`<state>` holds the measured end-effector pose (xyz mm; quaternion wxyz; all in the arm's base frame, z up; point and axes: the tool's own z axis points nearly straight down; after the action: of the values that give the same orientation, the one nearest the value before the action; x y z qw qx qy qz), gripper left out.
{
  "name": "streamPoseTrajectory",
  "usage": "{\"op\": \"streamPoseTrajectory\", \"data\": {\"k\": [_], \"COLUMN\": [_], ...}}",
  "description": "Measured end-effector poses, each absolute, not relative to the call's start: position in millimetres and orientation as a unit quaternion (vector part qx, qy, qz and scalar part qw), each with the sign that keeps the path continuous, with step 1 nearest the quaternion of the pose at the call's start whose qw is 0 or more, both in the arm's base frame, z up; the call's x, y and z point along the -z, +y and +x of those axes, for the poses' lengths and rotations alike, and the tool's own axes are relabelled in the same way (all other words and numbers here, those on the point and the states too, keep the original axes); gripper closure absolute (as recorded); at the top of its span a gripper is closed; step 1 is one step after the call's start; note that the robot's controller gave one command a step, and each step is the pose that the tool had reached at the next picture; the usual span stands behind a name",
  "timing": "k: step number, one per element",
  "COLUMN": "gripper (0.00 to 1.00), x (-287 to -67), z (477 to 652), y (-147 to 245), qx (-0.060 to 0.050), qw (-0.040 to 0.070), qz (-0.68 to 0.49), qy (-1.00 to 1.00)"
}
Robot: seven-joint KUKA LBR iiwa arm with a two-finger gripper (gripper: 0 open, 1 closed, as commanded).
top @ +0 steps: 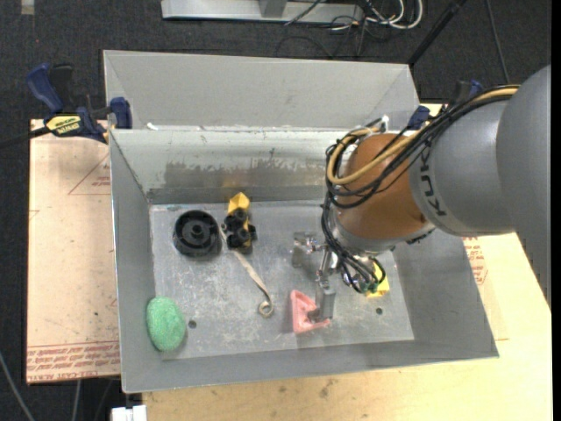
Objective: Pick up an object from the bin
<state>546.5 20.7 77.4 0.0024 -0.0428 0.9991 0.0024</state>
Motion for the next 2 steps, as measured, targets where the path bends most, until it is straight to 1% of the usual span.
{"op": "streamPoseTrajectory", "data": {"k": [1, 2], "gripper": [0.0, 0.0], "x": [-72.0, -71.5], "z": [522.2, 510.2], "y": [38.6, 46.4], "qx": [0.001, -0.002], "qw": [-0.001, 0.001], "qz": [-0.077, -0.114], "qy": [0.997, 0.994]}}
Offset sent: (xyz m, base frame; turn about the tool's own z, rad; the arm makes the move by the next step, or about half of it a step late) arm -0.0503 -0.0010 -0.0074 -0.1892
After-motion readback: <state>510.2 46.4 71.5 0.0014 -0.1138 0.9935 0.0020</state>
